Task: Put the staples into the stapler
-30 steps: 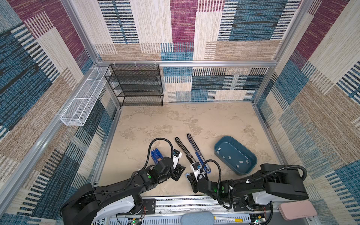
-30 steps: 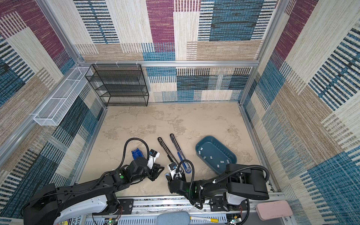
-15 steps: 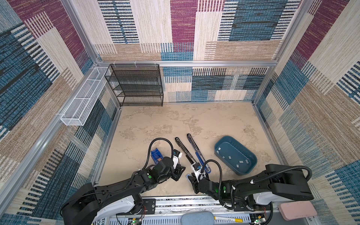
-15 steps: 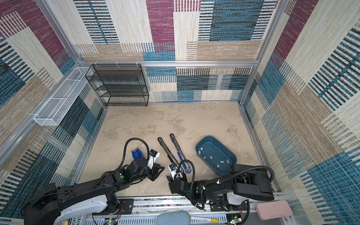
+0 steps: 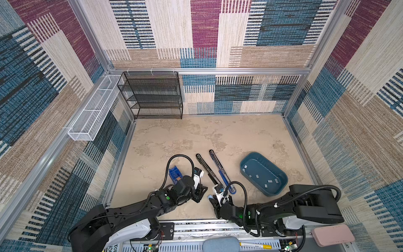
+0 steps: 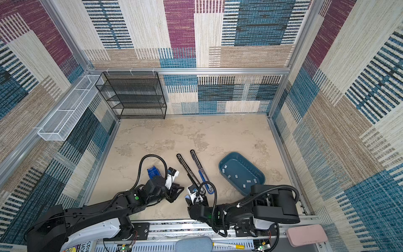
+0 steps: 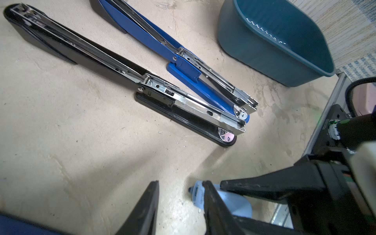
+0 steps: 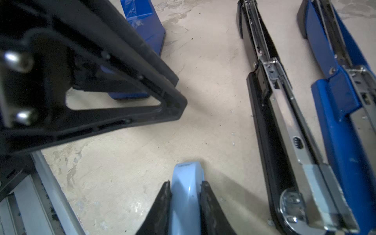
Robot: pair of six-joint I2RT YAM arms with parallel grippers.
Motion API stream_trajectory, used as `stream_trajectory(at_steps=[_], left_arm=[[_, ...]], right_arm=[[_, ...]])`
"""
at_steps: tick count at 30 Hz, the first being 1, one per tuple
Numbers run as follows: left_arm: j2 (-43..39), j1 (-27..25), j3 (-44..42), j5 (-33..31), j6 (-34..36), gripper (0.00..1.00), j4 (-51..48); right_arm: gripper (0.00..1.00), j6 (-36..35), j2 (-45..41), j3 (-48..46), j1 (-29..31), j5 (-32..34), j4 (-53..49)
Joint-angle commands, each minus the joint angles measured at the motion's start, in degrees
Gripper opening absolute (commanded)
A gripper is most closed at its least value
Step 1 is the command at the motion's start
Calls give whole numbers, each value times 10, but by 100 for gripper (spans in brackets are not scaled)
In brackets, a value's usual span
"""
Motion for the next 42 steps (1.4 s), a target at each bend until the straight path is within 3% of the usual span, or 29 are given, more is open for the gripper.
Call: stream_trajectory(at_steps=[1, 8, 15, 24, 29, 34, 37, 39, 42], left_arm=[[5, 1, 0, 4, -2, 41, 29], [15, 1, 2, 6, -4, 41, 35], [15, 1, 9, 7, -8, 41, 25], [-53, 1, 73, -31, -43, 50, -123], [-85, 0, 102, -68, -70, 54, -200], [-107, 6, 192, -114, -88, 65, -327], [-113, 16, 271, -148, -96, 79, -410], [-109, 38, 322, -155, -101, 88, -452], [-87, 99, 383, -143, -102, 93, -487]], right_arm=[[22, 30, 21, -22, 2, -1, -25], [19, 67, 58, -41, 9, -1, -3], [28, 67, 54, 4, 8, 7, -59], [43, 81, 15, 53, 9, 18, -151], [44, 86, 15, 61, 9, 16, -164], [35, 103, 39, 75, 9, 24, -175], [32, 108, 54, 96, 9, 30, -192], [32, 108, 69, 123, 9, 35, -213], [29, 119, 109, 177, 7, 53, -256]])
